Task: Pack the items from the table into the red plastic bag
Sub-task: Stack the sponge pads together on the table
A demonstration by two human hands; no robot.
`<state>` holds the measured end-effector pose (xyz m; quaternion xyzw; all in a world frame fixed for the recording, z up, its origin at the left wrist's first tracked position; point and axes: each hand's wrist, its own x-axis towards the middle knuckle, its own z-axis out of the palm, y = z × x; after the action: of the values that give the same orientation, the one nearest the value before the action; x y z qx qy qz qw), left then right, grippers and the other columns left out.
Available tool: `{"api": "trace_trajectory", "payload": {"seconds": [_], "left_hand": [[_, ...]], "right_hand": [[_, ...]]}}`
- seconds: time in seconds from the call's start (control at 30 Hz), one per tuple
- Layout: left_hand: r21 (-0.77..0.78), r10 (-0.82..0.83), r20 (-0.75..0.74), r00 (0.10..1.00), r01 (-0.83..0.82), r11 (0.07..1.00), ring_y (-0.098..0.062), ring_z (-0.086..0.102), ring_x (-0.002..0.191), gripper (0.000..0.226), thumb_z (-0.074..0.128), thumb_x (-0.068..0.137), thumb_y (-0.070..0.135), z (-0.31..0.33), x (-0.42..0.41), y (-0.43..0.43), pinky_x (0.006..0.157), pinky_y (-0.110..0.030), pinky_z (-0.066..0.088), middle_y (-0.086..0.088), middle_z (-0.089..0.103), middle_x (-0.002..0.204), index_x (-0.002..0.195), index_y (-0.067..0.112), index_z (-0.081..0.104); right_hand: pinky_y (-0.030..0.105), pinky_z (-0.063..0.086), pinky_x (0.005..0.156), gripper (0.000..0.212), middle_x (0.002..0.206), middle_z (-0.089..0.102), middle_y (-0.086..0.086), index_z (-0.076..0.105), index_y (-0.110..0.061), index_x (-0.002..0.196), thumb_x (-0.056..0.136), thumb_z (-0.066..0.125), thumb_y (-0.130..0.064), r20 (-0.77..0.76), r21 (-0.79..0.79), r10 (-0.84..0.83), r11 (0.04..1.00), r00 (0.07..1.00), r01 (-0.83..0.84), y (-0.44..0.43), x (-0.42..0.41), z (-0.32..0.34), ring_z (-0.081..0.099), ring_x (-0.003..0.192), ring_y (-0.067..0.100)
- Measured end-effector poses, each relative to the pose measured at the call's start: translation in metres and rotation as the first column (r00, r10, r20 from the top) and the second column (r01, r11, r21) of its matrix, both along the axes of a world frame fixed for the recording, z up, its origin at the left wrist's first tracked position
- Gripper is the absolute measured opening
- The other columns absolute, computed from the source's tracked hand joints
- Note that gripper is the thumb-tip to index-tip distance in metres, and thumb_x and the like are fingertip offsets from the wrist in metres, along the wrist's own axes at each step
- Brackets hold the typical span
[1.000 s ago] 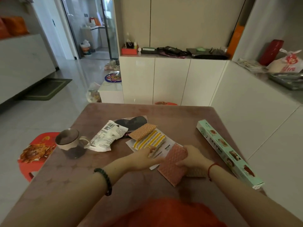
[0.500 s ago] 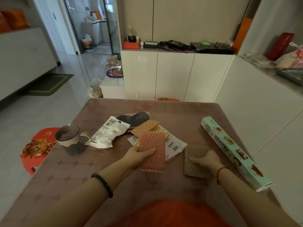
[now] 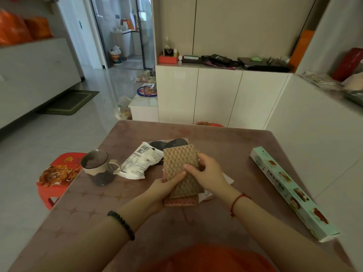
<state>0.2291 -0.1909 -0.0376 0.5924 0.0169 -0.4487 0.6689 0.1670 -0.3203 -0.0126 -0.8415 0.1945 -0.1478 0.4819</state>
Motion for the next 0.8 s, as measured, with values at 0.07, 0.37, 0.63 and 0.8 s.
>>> {"api": "trace_trajectory", "payload": {"seconds": [0.07,0.37,0.63,0.8], "left_hand": [[0.029,0.089,0.032,0.995,-0.09,0.995,-0.024,0.066,0.097,0.067,0.075,0.069,0.032,-0.004,0.018,0.019,0.072,-0.034,0.059,-0.012,0.067,0.111,0.126,0.005,0.051],[0.05,0.351,0.062,0.934,-0.354,0.934,-0.023,0.063,0.088,0.065,0.07,0.076,0.029,-0.033,0.071,0.07,0.065,-0.035,0.053,-0.011,0.062,0.111,0.132,0.009,0.043],[0.108,0.26,0.045,0.964,-0.264,0.959,-0.032,0.064,0.103,0.114,0.086,0.032,0.053,-0.058,0.067,0.064,0.094,-0.048,0.051,-0.015,0.063,0.12,0.128,0.006,0.048],[0.068,0.275,0.045,0.96,-0.278,0.958,-0.031,0.065,0.101,0.088,0.078,0.053,0.041,-0.054,0.061,0.057,0.09,-0.045,0.053,-0.016,0.064,0.118,0.127,0.003,0.049]], "right_hand": [[0.023,0.041,0.079,0.033,0.114,0.064,0.014,0.06,-0.001,0.112,0.094,0.051,-0.027,-0.019,0.002,-0.005,1.0,1.0,0.005,-0.008,0.022,0.0,0.055,0.093,0.015],[0.052,0.03,0.109,0.081,0.15,0.031,0.013,0.013,-0.03,0.147,0.082,0.056,-0.055,-0.373,-0.095,-0.201,0.979,0.906,0.178,-0.047,0.103,-0.076,0.03,0.136,0.037],[0.056,0.006,0.116,0.051,0.139,0.045,0.007,0.049,-0.026,0.126,0.078,0.067,-0.027,-0.168,-0.439,-0.327,0.869,0.93,0.227,-0.027,0.119,-0.089,0.031,0.136,0.03],[0.017,0.041,0.083,0.048,0.136,0.043,0.007,0.049,-0.013,0.127,0.084,0.052,0.007,0.194,-0.07,-0.237,0.965,0.952,0.254,-0.021,0.1,-0.057,0.047,0.119,0.023]]}}
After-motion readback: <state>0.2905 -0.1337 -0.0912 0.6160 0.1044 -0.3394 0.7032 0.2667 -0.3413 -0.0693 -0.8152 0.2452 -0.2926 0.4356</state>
